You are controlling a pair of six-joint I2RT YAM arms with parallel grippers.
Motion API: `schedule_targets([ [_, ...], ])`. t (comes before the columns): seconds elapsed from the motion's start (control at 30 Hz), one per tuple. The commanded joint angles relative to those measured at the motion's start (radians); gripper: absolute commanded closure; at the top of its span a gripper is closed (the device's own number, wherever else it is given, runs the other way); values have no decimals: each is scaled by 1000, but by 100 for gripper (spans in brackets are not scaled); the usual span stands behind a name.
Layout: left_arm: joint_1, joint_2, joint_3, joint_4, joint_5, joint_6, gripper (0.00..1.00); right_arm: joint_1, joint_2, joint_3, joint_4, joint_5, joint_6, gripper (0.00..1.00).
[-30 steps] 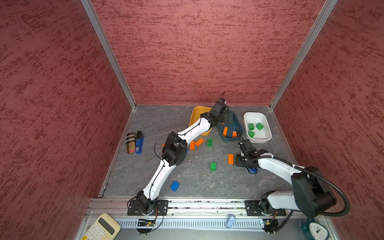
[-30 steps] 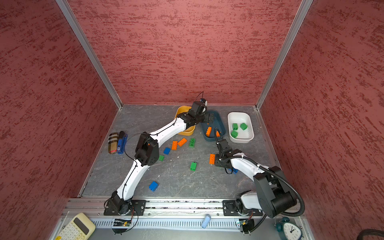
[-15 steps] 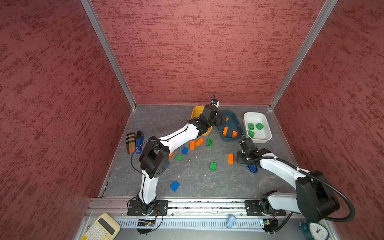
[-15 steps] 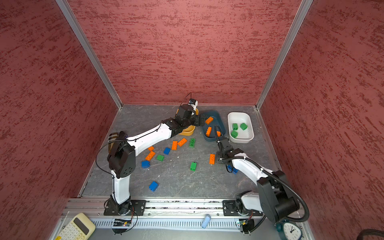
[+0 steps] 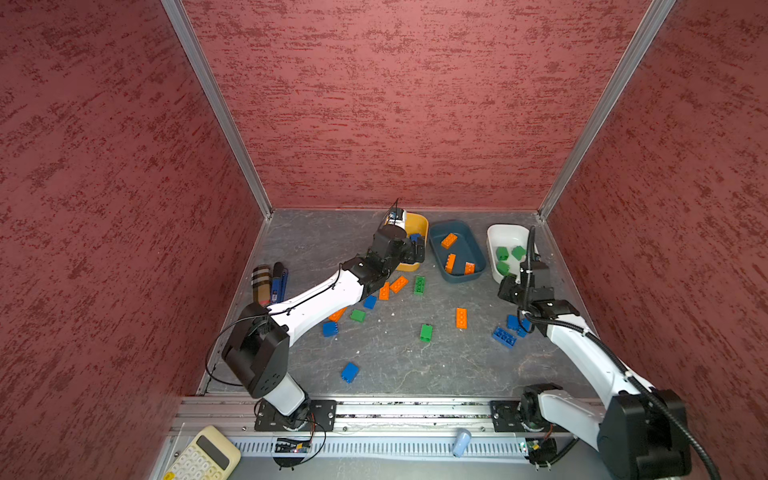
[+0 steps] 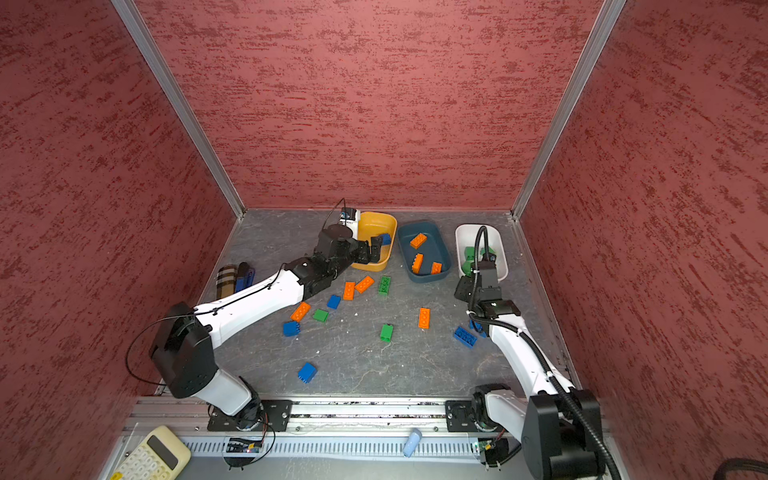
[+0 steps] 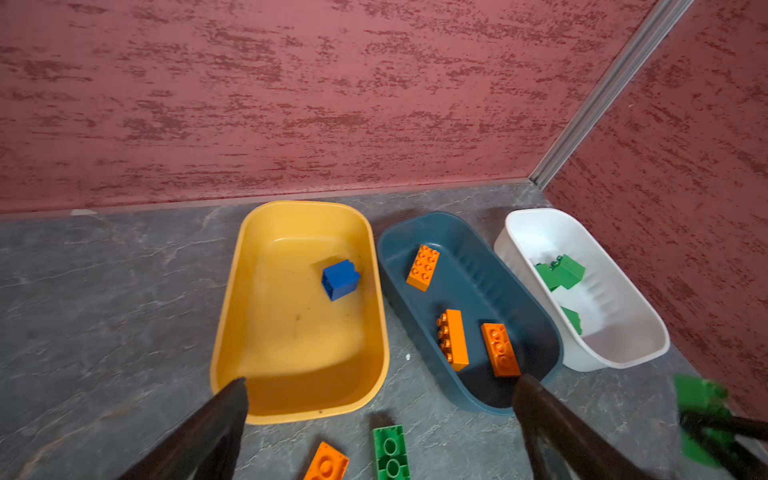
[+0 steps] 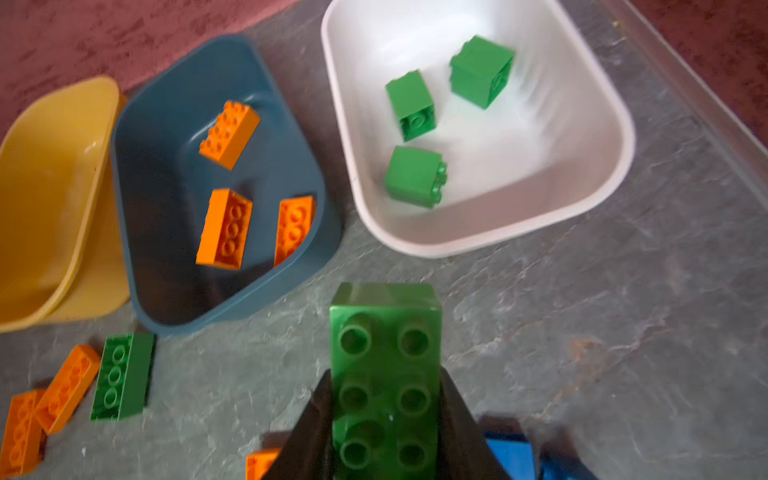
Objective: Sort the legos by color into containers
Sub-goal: 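Lift a green 2x4 brick with the right gripper while the left withdraws, then release the green 2x4 brick into the white tub with the right gripper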
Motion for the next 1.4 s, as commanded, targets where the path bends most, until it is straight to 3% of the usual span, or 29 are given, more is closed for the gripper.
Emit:
schedule_targets([
  [0.0, 9, -61, -45, 1, -73, -7, 0, -70, 61, 67, 101, -79, 1, 100],
  [0.2, 39, -154, -143, -45, -107, -33, 1, -171, 234, 198, 77, -175, -58, 100],
  [0.47, 90, -284, -283, -75, -130, -112, 1, -186, 514, 437, -65, -147, -197, 100],
  [0.67, 111, -327, -329, -124, -127, -147, 0, -185, 680, 587, -86, -193, -182, 96],
  [0.83, 117, -336, -331, -173, -131, -173, 0, -179, 758, 685, -188, 44, -156, 96],
  [0.93, 123, -335, -337, -188, -131, -190, 1, -181, 749, 671, -196, 80, -195, 87],
  [1.03, 138, -324, -325, -239, -121, -229, 0, -179, 754, 677, -226, 70, -230, 65],
  [1.23, 154, -295, -315, -356, -80, -265, 0, -153, 678, 653, -209, 63, -207, 39],
  [1.33, 160, -262, -295, -445, -54, -276, 1, -136, 626, 636, -195, 64, -177, 1],
  [1.37, 164, -248, -288, -470, -30, -276, 0, -132, 606, 625, -181, 65, -168, 1],
])
